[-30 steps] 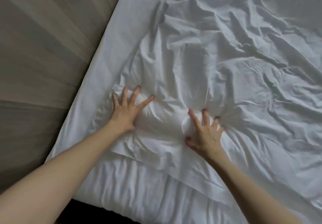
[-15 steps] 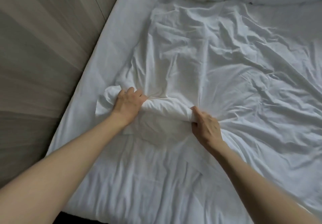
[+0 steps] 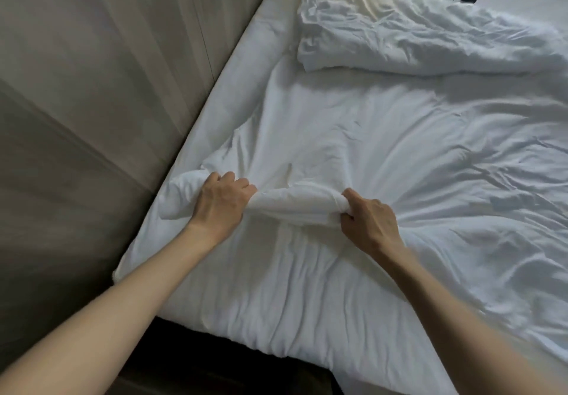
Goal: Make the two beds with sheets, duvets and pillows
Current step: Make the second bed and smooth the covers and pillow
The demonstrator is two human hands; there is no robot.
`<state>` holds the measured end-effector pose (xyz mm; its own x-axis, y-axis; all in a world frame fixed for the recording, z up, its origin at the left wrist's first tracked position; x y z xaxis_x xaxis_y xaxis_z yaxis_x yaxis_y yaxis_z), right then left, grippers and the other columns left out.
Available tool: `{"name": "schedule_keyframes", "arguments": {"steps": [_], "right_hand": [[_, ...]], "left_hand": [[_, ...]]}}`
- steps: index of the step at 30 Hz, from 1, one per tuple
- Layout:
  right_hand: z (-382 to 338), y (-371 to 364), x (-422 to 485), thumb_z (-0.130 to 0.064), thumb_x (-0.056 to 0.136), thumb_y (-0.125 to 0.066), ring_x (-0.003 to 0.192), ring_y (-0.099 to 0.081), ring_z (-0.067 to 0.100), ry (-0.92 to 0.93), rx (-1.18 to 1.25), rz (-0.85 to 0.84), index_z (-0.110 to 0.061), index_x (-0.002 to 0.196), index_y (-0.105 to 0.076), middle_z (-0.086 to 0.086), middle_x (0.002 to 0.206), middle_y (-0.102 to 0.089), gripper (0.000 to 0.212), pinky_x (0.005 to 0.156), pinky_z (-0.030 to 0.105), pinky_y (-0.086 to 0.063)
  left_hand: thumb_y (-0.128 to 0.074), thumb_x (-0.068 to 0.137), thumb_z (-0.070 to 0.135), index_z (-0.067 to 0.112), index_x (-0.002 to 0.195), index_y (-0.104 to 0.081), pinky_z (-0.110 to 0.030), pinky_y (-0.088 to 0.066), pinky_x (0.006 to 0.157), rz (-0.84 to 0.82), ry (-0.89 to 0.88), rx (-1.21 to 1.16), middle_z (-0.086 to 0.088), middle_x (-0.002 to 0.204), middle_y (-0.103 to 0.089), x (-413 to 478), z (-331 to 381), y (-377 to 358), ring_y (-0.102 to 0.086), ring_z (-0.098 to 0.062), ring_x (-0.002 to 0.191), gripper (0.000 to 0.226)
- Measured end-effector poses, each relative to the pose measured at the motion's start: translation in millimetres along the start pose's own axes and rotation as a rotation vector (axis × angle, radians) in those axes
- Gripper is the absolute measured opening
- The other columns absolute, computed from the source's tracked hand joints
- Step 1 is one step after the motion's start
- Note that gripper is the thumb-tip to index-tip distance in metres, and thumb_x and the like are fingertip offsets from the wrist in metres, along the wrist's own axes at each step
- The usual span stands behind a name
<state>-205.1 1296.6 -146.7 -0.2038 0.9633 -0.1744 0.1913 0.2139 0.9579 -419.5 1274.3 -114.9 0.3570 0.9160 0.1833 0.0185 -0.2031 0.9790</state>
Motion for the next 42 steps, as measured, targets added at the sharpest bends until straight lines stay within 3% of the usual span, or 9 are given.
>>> {"name": "schedule_keyframes", "arguments": {"steps": [6, 10, 14, 17, 20, 22, 26, 34, 42], "right_hand": [[-91.4, 7.7, -88.7, -0.02, 0.086, -0.049, 0.09, -0.057, 0.041, 0.057, 0.1, -0.048, -0.015, 0.101, -0.052, 0.018, 0.095, -0.065, 0.017, 0.065, 0.035, -0.028], [-168.7, -21.3, -146.3, -0.017, 0.083, -0.048, 0.085, -0.056, 0.039, 0.143, 0.186, -0.112, -0.014, 0.098, -0.051, 0.014, 0.09, -0.064, 0.015, 0.062, 0.036, -0.029], [-174.9, -42.6, -170.4, -0.012, 0.08, -0.049, 0.086, -0.057, 0.038, 0.107, 0.2, -0.099, -0.013, 0.099, -0.052, 0.011, 0.09, -0.063, 0.019, 0.062, 0.036, -0.034], [-158.9, -71.8, -173.4, -0.014, 0.083, -0.052, 0.102, -0.058, 0.037, 0.105, 0.216, -0.263, -0.015, 0.116, -0.056, 0.013, 0.108, -0.065, 0.033, 0.077, 0.038, -0.046], [-156.8, -117.8, -193.9, -0.019, 0.086, -0.057, 0.128, -0.044, 0.032, 0.166, 0.161, -0.605, -0.03, 0.148, -0.034, 0.011, 0.141, -0.049, 0.067, 0.101, 0.039, -0.041], [-155.6, -124.9, -195.7, -0.021, 0.085, -0.059, 0.14, -0.03, 0.029, 0.18, 0.146, -0.604, -0.037, 0.151, -0.025, 0.004, 0.153, -0.035, 0.076, 0.11, 0.045, -0.033], [-142.1, -101.9, -176.1, -0.024, 0.09, -0.057, 0.147, -0.016, 0.026, 0.161, 0.137, -0.412, -0.038, 0.152, -0.023, 0.002, 0.16, -0.023, 0.071, 0.116, 0.048, -0.022], [-90.3, -100.3, -89.3, -0.031, 0.096, -0.052, 0.149, 0.0, 0.028, 0.091, 0.073, -0.312, -0.042, 0.152, -0.016, -0.001, 0.163, -0.007, 0.067, 0.116, 0.061, -0.008], [-47.0, -163.1, 15.6, -0.044, 0.096, -0.051, 0.149, 0.002, 0.036, 0.077, 0.066, -0.372, -0.047, 0.151, -0.007, 0.0, 0.164, 0.003, 0.071, 0.115, 0.063, -0.008]], "left_hand": [[-0.062, 0.048, -0.017, 0.009, 0.06, -0.059, -0.032, -0.034, 0.053, -0.021, 0.103, 0.078, -0.006, 0.054, -0.052, -109.2, -30.0, 54.7, -0.051, -0.03, 0.053, 0.03], [-0.071, 0.059, -0.012, 0.01, 0.068, -0.065, -0.034, -0.038, 0.059, -0.205, 0.266, 0.178, -0.006, 0.061, -0.057, -207.8, -71.5, 68.8, -0.053, -0.031, 0.06, 0.025], [-0.07, 0.075, 0.001, 0.018, 0.088, -0.065, -0.036, -0.042, 0.073, -0.324, 0.323, 0.213, 0.0, 0.08, -0.061, -257.9, -60.6, 59.0, -0.058, -0.024, 0.08, 0.022], [-0.044, 0.095, 0.011, 0.023, 0.117, -0.054, -0.032, -0.033, 0.094, -0.54, 0.375, 0.221, 0.002, 0.115, -0.055, -259.8, -48.6, 32.9, -0.049, -0.02, 0.112, 0.027], [-0.043, 0.096, 0.019, 0.027, 0.135, -0.045, -0.042, -0.018, 0.113, -0.825, 0.403, 0.209, -0.002, 0.136, -0.043, -282.2, -48.5, 2.2, -0.035, -0.022, 0.131, 0.04], [-0.044, 0.095, 0.018, 0.029, 0.141, -0.04, -0.051, -0.005, 0.118, -0.915, 0.43, 0.147, -0.003, 0.146, -0.035, -292.1, -48.9, -8.8, -0.026, -0.025, 0.139, 0.047], [-0.043, 0.097, 0.021, 0.03, 0.147, -0.035, -0.048, -0.011, 0.117, -0.735, 0.528, -0.067, -0.004, 0.153, -0.029, -264.2, -49.4, -6.9, -0.024, -0.023, 0.142, 0.052], [-0.045, 0.096, 0.031, 0.026, 0.152, -0.026, -0.046, -0.033, 0.106, -0.565, 0.819, -0.413, -0.007, 0.157, -0.023, -197.4, -92.0, -77.6, -0.032, -0.032, 0.137, 0.059], [-0.052, 0.086, 0.066, 0.032, 0.153, -0.015, -0.049, -0.024, 0.113, -0.584, 1.061, -0.568, -0.011, 0.157, -0.018, -141.8, -123.8, -204.4, -0.026, -0.036, 0.14, 0.084]]}}
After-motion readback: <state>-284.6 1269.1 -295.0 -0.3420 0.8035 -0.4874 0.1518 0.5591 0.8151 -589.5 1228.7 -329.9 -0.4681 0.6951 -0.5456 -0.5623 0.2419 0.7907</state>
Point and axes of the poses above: each hand's wrist, its own x-axis towards the middle knuckle, its own y-axis out of the back of the hand, z = x × y, the point moved 10 cm from there along x, towards the middle knuckle
